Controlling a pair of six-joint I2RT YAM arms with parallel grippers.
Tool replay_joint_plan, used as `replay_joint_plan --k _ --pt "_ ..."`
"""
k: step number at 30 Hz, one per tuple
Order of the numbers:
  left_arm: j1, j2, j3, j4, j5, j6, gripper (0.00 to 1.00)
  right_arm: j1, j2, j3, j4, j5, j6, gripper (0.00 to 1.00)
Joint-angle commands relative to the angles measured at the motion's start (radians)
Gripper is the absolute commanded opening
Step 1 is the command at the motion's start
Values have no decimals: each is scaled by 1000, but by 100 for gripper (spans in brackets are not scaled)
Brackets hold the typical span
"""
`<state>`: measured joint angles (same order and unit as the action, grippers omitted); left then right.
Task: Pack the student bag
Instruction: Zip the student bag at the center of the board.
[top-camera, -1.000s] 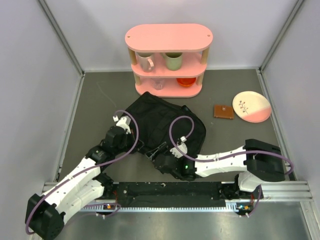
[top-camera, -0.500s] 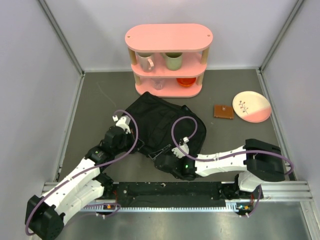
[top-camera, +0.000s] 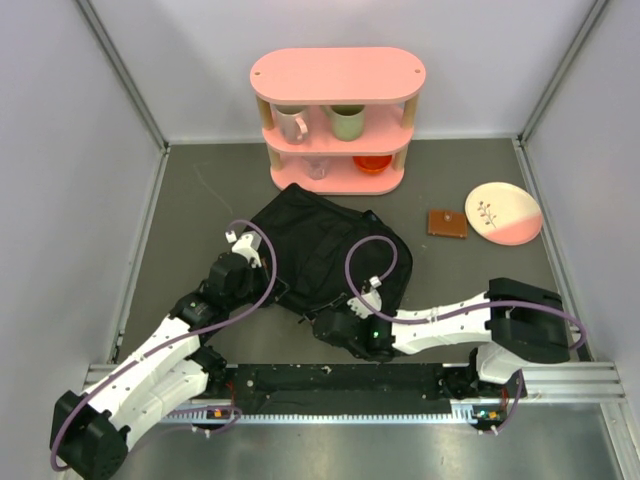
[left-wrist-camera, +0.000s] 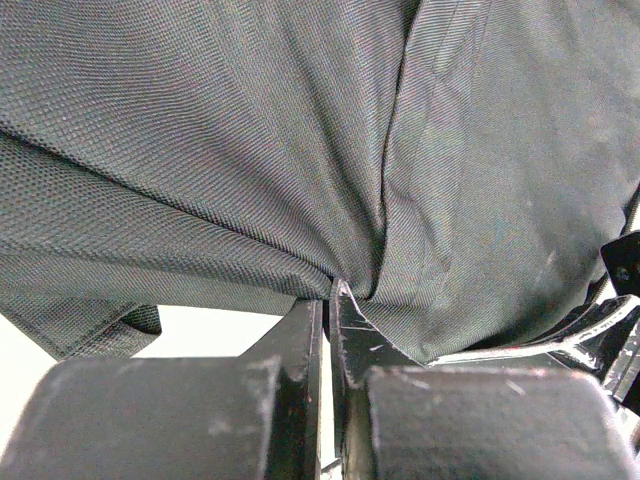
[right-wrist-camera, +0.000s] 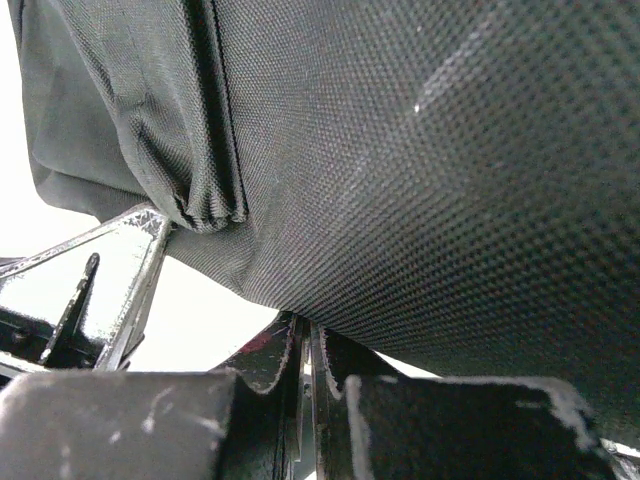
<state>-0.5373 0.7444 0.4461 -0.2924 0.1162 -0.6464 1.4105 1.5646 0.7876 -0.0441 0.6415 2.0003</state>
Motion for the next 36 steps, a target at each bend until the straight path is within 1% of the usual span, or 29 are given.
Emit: replay_joint_plan --k 1,2,4,5,7,8,9,10,11,12,14,15,16,18,19,20,23,31,36 --pt "-4 -20 39 36 20 31 0 -18 -34 -18 -36 49 -9 0" --pt "-4 -22 39 32 16 36 0 -18 -41 -8 -36 49 -82 0" --pt "-4 -22 43 21 5 40 0 -18 -66 -4 -39 37 -155 0" --pt "-4 -22 43 19 -3 42 0 -18 -72 -7 -37 27 -220 0" --pt "-4 -25 45 16 -9 45 0 -19 -98 -8 -62 1 -277 0" --pt "-4 -23 46 13 -15 48 0 -27 -104 -5 -74 -12 -343 0" --pt "-4 -23 45 12 -18 48 0 -45 -109 -2 -100 -69 -388 0" --pt "-4 -23 46 10 -21 48 0 -54 -116 1 -109 -89 -470 0" --pt "-4 -23 46 9 -30 50 0 -62 -118 7 -120 -109 -510 0" --pt "-4 -23 45 10 -33 50 0 -73 -121 12 -147 -164 -535 0" --pt "-3 -22 46 7 -39 50 0 -84 -124 12 -174 -189 -639 0" --pt "-3 -20 46 7 -44 51 0 -93 -118 19 -178 -247 -685 0" --pt "-3 -19 49 4 -47 51 0 -94 -109 31 -184 -264 -806 0" --pt "-3 -19 51 4 -55 54 0 -94 -54 113 -293 -301 -866 0" --pt "-3 -16 54 6 -56 54 0 -94 -35 136 -347 -313 -923 0" --pt "-3 -11 55 6 -58 56 0 -94 -11 156 -349 -325 -945 0" --pt "-1 -5 59 6 -55 54 0 -93 -6 134 -317 -358 -957 0" --pt "-1 -13 55 -5 -69 59 0 -82 -55 119 -301 -367 -1032 0" --pt "2 -10 60 -22 -90 63 0 -84 -93 78 -303 -434 -1071 0"
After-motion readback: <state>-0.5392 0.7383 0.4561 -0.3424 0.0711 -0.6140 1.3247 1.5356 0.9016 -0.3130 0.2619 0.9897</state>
